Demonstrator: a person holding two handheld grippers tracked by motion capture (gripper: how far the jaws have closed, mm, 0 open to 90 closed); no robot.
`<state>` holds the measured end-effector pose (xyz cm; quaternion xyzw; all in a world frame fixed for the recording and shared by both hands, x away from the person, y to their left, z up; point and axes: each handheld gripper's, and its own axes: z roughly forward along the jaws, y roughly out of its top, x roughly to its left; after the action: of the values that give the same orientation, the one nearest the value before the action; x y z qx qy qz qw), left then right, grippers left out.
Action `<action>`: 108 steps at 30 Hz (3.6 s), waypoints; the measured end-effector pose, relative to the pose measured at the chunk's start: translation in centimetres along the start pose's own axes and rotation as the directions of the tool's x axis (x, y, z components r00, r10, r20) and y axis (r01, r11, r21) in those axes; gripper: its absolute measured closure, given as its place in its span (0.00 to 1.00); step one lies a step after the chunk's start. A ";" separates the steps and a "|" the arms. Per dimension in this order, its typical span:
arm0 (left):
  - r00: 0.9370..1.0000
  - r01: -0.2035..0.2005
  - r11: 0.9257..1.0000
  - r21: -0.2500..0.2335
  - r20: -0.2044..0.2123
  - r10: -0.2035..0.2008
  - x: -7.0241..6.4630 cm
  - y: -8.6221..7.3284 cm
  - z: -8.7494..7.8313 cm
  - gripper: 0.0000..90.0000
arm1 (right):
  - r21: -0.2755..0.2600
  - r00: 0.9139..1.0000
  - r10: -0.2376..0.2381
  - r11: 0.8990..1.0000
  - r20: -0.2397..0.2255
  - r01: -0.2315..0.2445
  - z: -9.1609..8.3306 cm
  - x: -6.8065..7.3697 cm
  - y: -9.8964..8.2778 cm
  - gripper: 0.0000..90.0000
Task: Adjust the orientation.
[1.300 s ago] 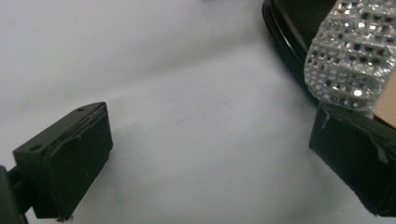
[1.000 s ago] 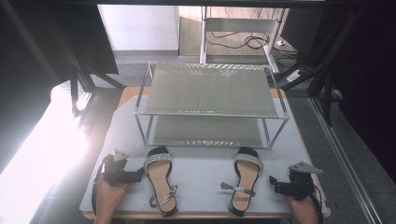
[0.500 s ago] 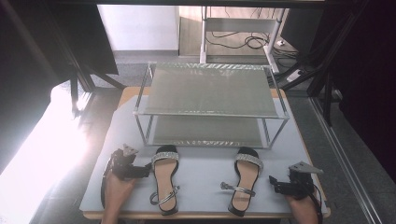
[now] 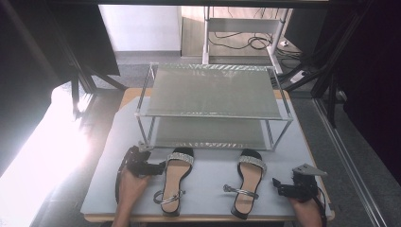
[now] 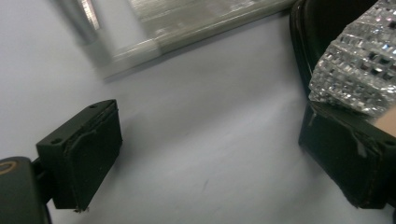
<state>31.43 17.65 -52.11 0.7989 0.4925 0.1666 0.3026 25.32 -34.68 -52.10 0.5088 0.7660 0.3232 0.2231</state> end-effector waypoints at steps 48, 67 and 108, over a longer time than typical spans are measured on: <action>0.926 0.018 0.999 -0.048 0.378 0.001 -3.0 2.8 2.1 0.52 | -0.002 1.000 0.000 1.000 0.000 0.000 0.0 0.0 0.0 0.09; 0.895 0.144 0.989 0.022 0.424 -0.139 -2.1 3.3 1.7 0.78 | -0.002 1.000 0.001 1.000 0.000 -0.001 0.0 0.0 0.0 0.09; 0.854 0.147 0.989 0.032 0.501 -0.143 -0.6 8.7 -6.4 0.79 | -0.002 1.000 -0.001 1.000 0.001 0.001 0.0 0.0 0.0 0.09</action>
<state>33.56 16.29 -41.58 0.7742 0.4549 -0.0680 0.4347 25.31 -34.69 -52.12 0.5085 0.7657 0.3238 0.2241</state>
